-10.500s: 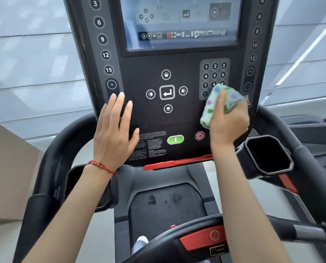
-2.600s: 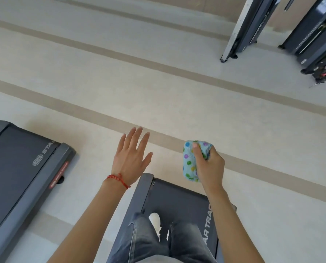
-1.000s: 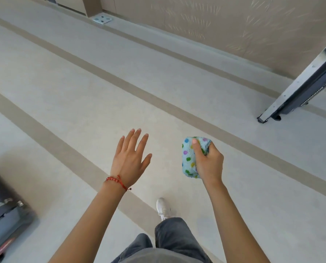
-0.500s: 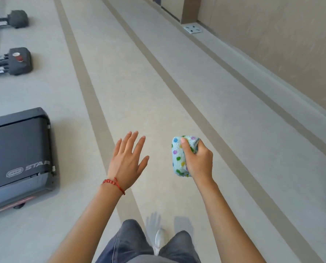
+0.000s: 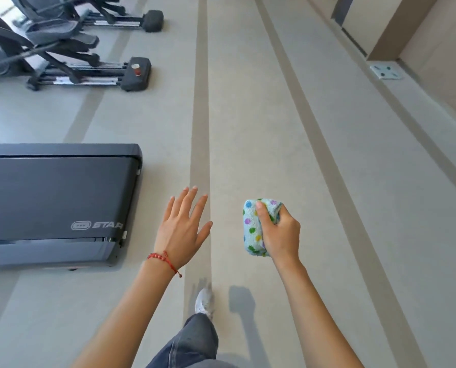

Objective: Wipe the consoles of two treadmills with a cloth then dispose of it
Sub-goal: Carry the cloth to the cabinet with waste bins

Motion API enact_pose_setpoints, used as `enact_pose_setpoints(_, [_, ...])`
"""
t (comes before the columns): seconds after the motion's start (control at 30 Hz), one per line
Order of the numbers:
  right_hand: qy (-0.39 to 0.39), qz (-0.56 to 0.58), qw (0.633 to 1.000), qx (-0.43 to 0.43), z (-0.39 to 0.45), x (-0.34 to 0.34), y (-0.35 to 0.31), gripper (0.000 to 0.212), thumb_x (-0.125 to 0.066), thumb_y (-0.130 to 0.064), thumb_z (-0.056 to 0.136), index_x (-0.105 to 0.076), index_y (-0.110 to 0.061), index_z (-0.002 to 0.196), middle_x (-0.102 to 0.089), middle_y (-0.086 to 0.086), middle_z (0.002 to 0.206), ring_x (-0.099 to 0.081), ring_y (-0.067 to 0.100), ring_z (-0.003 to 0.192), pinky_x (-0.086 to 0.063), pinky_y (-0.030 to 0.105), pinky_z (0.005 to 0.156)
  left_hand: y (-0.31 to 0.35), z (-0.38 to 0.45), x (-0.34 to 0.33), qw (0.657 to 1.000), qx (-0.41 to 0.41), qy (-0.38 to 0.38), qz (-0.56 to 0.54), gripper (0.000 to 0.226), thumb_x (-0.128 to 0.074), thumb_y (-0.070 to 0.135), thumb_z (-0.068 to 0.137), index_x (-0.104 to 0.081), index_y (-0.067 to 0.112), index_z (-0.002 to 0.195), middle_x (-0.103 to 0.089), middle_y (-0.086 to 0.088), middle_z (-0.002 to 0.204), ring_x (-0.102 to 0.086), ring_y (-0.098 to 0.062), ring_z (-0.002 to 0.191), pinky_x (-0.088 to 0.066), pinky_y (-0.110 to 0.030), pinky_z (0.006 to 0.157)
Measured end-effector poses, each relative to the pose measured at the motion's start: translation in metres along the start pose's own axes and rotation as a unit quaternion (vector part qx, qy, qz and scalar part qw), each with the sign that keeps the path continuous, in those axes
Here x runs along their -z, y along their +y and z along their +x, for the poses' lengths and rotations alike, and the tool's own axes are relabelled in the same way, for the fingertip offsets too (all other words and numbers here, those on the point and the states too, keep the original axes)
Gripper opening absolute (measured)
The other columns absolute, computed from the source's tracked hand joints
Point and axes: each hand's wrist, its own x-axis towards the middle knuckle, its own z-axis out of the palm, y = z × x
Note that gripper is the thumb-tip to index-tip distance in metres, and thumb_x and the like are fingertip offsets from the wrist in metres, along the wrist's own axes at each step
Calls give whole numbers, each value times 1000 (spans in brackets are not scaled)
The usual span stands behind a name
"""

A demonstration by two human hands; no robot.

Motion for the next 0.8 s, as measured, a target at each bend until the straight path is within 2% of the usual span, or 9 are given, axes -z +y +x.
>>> enact_pose_setpoints(0.37, [18, 12, 999, -36, 201, -65, -42, 31, -61, -40, 84, -57, -12, 70, -59, -6, 64, -57, 8, 62, -47, 25, 58, -67, 221, -32, 1000, -14, -10, 2, 57, -35, 43, 90, -52, 6, 130, -50, -19, 134, -44, -36, 125, -33, -50, 103])
enact_pose_setpoints(0.6, [20, 22, 998, -52, 338, -77, -43, 35, -61, -42, 83, -56, -9, 71, -58, -4, 63, -58, 13, 62, -53, 33, 61, -59, 351, -71, 1000, -26, -9, -4, 56, -35, 42, 89, -55, 5, 127, -53, -19, 131, -45, -36, 123, -37, -52, 99])
enact_pose_setpoints(0.8, [9, 31, 999, -27, 478, -83, -57, 33, -61, -41, 84, -57, -10, 72, -59, -6, 64, -59, 14, 64, -50, 29, 61, -57, 474, -97, 1000, 1, -14, 1, 65, -13, 50, 98, -52, 8, 129, -52, -18, 133, -44, -35, 125, -34, -51, 101])
